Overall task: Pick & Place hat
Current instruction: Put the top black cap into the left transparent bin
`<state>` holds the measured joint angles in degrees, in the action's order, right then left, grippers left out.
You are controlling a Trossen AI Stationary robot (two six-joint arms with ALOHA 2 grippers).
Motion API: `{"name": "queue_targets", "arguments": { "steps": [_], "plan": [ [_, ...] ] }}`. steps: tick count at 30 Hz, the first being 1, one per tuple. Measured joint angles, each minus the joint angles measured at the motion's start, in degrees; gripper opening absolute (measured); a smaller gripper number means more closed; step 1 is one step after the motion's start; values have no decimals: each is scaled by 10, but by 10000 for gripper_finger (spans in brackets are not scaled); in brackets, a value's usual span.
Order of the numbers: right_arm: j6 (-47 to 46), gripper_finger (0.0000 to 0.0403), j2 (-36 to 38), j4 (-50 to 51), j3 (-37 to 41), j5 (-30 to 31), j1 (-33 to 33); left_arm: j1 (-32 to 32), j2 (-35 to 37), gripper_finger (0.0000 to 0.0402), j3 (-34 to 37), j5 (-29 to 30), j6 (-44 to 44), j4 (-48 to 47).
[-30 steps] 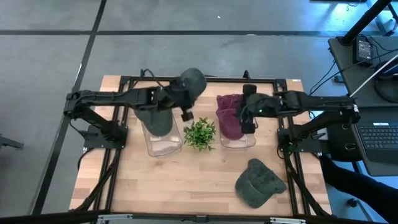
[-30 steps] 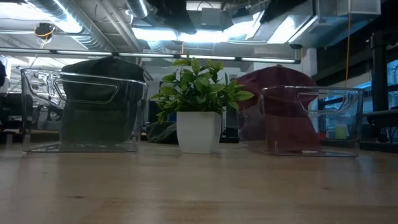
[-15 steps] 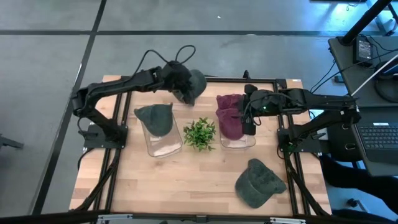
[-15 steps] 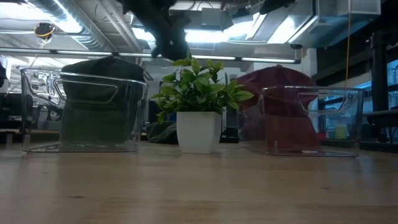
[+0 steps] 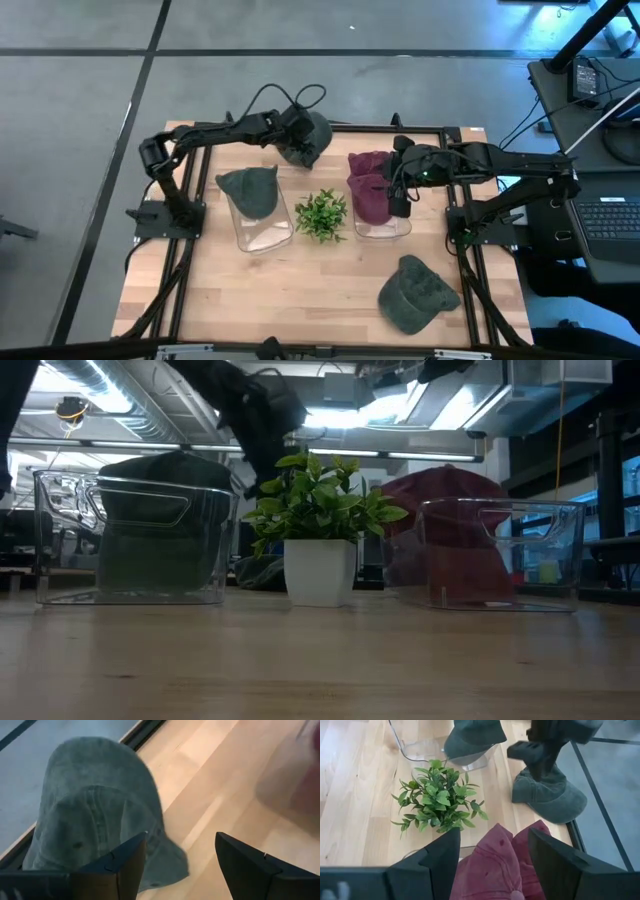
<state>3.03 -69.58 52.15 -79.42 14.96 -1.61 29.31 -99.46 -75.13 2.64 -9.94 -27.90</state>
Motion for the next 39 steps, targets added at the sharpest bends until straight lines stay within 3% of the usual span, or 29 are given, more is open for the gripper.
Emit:
{"name": "queue_targets", "arguments": {
  "steps": [8, 15, 26, 31, 39],
  "plan": [
    [-15, 230, 0, 0, 0, 0, 0, 5, -58, 230, 0, 28, 21, -3],
    [-28, 230, 0, 0, 0, 0, 0, 12, -92, 230, 0, 84, -12, -7],
    [-28, 230, 0, -1, 0, 0, 0, 17, -123, 225, 0, 49, -31, -6],
    [-27, 230, 0, -1, 0, 5, 0, 17, -123, 177, 0, 47, -30, -8],
    [-59, 230, 0, -1, 0, 5, 0, 16, -120, 45, 0, 4, 3, -9]
  ]
}}
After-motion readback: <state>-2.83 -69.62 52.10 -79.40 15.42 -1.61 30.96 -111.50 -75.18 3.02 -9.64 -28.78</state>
